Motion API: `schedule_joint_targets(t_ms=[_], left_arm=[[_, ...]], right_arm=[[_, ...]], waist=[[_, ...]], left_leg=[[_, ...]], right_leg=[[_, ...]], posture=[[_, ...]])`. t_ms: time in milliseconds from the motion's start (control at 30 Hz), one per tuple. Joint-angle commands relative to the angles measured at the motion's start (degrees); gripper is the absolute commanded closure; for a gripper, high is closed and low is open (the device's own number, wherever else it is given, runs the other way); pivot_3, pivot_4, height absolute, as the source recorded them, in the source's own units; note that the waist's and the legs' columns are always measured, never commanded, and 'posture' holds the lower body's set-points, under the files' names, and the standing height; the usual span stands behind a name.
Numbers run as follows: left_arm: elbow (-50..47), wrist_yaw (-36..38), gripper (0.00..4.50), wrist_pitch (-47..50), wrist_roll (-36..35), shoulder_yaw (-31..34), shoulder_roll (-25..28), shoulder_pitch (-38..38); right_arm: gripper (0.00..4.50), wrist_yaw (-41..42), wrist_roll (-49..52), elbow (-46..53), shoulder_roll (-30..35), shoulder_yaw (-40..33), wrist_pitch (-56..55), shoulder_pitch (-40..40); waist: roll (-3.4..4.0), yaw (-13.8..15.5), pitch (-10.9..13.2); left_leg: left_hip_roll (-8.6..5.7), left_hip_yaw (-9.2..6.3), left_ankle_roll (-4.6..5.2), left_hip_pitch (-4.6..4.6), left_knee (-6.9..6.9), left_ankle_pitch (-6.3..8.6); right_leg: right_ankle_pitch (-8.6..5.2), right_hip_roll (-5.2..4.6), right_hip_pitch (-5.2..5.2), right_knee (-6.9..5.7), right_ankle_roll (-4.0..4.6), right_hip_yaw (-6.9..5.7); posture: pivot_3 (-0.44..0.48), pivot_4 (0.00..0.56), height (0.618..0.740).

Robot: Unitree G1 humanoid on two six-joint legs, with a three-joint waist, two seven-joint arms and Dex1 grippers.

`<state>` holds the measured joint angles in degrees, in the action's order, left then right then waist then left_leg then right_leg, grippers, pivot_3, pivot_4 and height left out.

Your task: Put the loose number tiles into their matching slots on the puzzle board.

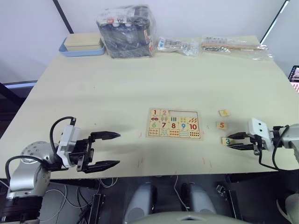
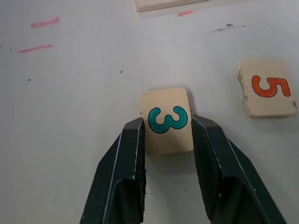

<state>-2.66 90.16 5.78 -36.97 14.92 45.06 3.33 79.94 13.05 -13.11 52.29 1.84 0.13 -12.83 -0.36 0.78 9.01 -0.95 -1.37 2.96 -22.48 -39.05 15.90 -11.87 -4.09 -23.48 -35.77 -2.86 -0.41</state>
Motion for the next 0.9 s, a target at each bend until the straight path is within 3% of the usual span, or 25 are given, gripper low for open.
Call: schedule_joint_targets(t_ms=[33,267,400,633,900], left_arm=[[-0.1,0.2,0.0,-1.0,-0.2,0.4,-0.4,0.5],[-0.1,-0.9,0.0,-1.7,-0.2,1.2,-0.8,1.5],[-0.2,-2.0,0.0,-1.8,-0.4,1.5,-1.2,1.7],[-1.7,-5.1,0.0,-0.6,-2.3,2.5,-3.1,2.0],[-2.7,-9.4,0.0,1.2,-4.3,4.8,-4.2,2.0]], right_arm=[[3.63,-0.1,2.8,6.8,1.2,-1.4,5.3,-1.2],[3.63,-3.0,3.1,23.5,4.8,3.7,29.0,-12.7],[3.63,-2.8,1.6,25.9,5.2,9.7,39.3,-23.5],[3.63,0.2,-3.0,20.7,1.1,22.5,47.8,-41.3],[3.63,1.0,-11.5,6.9,-10.4,36.0,48.9,-53.6]], waist=[[0.01,0.0,0.0],[0.19,-0.1,0.1],[0.16,0.1,0.1],[0.13,-0.1,0.1],[0.14,-0.6,0.1]], left_leg=[[0.01,-0.01,0.0,0.0,0.0,0.0],[0.07,0.01,0.0,-0.08,0.0,0.0],[0.12,-0.1,-0.02,-0.23,0.08,0.01],[0.07,0.01,-0.01,-0.36,0.2,0.02],[0.02,-0.04,-0.08,-0.33,0.48,-0.02]], right_leg=[[0.0,-0.01,0.0,0.0,0.0,0.0],[0.05,-0.11,-0.22,0.0,0.08,0.09],[0.04,-0.18,-0.31,0.06,0.11,-0.08],[0.06,-0.48,-0.44,0.19,0.12,-0.35],[0.1,-0.49,-0.49,0.19,0.17,-0.42]], posture=[[0.0,0.15,0.74],[0.0,0.15,0.74],[0.0,0.15,0.74],[0.0,0.15,0.74],[0.0,0.15,0.74]])
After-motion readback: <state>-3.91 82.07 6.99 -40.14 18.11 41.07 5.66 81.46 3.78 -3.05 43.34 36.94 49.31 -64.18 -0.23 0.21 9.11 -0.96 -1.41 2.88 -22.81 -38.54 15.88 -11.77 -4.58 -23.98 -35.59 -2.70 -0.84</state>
